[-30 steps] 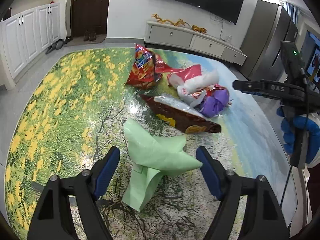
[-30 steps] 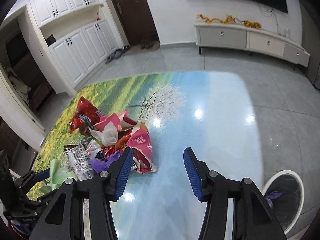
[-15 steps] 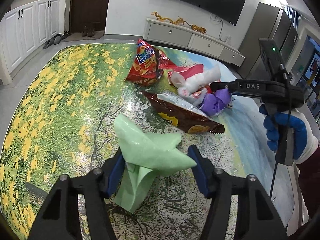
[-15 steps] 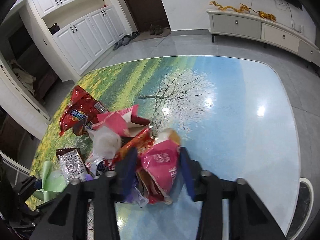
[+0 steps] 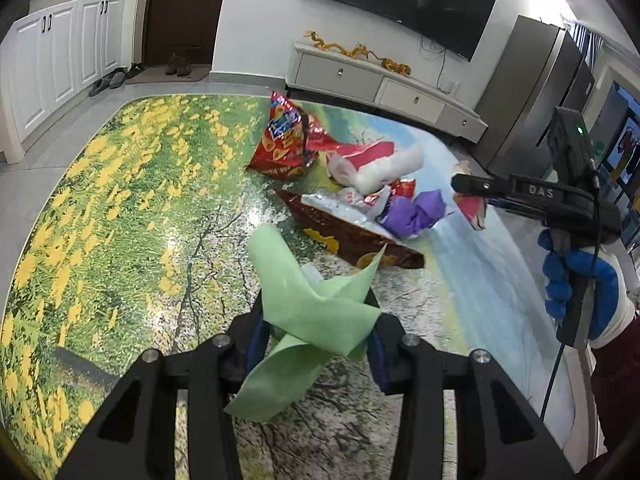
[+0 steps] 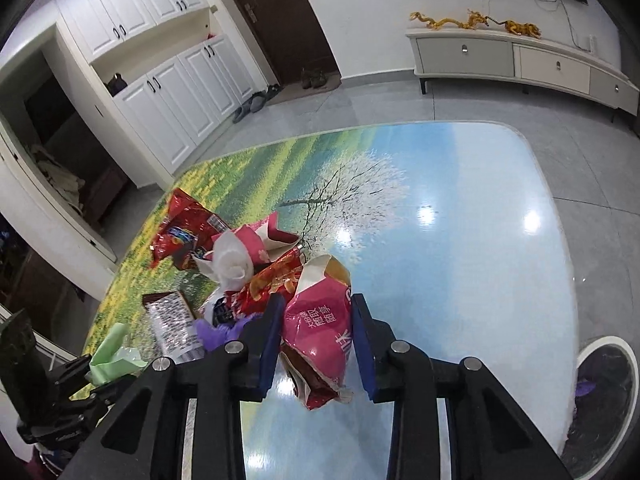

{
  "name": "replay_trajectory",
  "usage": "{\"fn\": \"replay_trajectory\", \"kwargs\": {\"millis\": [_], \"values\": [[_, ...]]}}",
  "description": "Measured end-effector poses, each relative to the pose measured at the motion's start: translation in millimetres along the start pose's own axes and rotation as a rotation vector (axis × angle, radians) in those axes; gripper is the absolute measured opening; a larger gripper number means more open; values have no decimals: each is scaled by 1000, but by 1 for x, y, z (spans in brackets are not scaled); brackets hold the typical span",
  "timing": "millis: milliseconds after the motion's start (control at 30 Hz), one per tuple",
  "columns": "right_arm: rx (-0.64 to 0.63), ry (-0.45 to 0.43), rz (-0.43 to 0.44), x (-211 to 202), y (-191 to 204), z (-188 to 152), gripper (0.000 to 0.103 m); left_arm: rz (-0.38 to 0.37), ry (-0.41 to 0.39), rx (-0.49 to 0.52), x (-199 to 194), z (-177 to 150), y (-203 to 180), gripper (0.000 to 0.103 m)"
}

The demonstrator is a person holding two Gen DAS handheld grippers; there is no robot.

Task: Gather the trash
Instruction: 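Grasp the green cloth with the left tool while the right tool grasps the pink paper bag, then carry the cloth and pink bag over the bin and open both tools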

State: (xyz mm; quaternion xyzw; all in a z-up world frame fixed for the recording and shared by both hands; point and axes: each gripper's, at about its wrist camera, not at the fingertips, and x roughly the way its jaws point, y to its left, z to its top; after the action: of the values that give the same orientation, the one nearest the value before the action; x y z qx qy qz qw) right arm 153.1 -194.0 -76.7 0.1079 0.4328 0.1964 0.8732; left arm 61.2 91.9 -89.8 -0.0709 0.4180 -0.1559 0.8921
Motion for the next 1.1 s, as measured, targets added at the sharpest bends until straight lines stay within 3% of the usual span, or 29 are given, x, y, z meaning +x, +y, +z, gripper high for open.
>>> {"fn": "replay_trajectory", "kwargs": {"millis": [233, 500, 733, 1100], "values": [[23, -74, 20, -47, -8, -10, 31, -8, -30, 18, -22, 4, -22, 39], [78, -171, -5, -105, -41, -20, 31, -53, -42, 92, -29, 23, -73, 39], [167, -239, -77, -150, -97, -38, 31, -128, -10, 200, -5, 44, -150, 39], [382, -267, -228, -188, -216, -86, 31, -242, 115, 378, 79, 67, -301, 40]]}}
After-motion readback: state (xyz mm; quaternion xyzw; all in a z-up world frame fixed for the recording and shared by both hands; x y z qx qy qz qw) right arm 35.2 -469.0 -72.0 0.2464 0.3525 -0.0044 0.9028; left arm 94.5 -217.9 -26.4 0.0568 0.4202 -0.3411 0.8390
